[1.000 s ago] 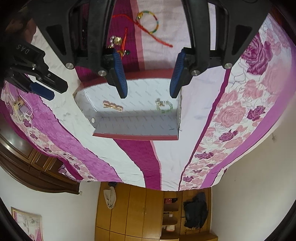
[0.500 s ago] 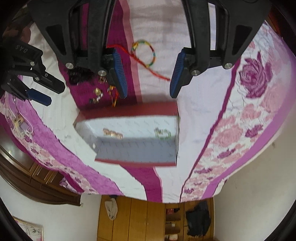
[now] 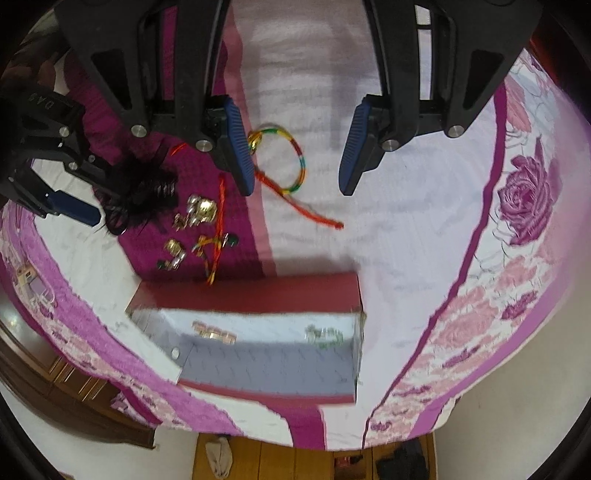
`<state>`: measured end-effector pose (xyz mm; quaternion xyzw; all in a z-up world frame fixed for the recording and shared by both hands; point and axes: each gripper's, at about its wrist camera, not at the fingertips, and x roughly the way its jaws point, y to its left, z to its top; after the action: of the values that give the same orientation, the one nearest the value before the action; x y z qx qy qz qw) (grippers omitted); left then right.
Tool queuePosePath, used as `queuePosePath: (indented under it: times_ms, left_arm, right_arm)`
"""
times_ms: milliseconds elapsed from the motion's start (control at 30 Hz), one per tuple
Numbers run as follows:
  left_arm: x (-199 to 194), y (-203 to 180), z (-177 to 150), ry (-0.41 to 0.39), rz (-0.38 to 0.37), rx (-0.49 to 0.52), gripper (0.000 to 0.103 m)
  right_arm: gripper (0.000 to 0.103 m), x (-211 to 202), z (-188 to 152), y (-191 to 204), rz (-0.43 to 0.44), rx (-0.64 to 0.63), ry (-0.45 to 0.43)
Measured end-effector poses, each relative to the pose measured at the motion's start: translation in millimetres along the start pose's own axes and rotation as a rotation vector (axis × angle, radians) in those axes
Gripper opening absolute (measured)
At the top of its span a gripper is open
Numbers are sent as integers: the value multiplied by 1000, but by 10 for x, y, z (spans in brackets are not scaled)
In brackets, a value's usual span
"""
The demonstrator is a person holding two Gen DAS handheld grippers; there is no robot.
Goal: Organize jewelry
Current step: 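Withdraw both tools from the box back toward the remaining jewelry, then grasp the rainbow string bracelet with the left tool while the right tool grasps the black feathered clip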
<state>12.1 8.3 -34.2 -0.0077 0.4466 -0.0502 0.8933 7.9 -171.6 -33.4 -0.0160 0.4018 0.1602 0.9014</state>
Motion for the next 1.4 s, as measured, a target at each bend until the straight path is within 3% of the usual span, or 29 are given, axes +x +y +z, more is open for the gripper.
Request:
queuePosePath:
  times_ms: [200, 400, 600, 733, 800, 1100, 1400]
  left_arm:
    - [231, 91, -82, 103, 2, -41, 39]
    - [286, 69, -103, 109, 3, -27, 37]
    - [380, 48, -109, 125, 26, -3, 17]
    - [415, 51, -98, 125, 31, 0, 1]
    - [428, 41, -98, 124, 37, 9, 0]
    - [338, -2, -100, 65, 28, 29, 0]
    - [96, -55, -34, -47, -7, 27, 0]
  right_arm:
    - [66, 131, -36, -16, -5, 11, 38]
    - [66, 231, -54, -41, -2, 22, 63]
    - [64, 327, -80, -64, 5, 28, 86]
    - [56, 354, -88, -56, 12, 21, 86]
    - [52, 367, -89, -47, 18, 15, 87]
    - [43, 318, -84, -48, 26, 15, 62]
    - [38, 170, -38, -40, 17, 17, 7]
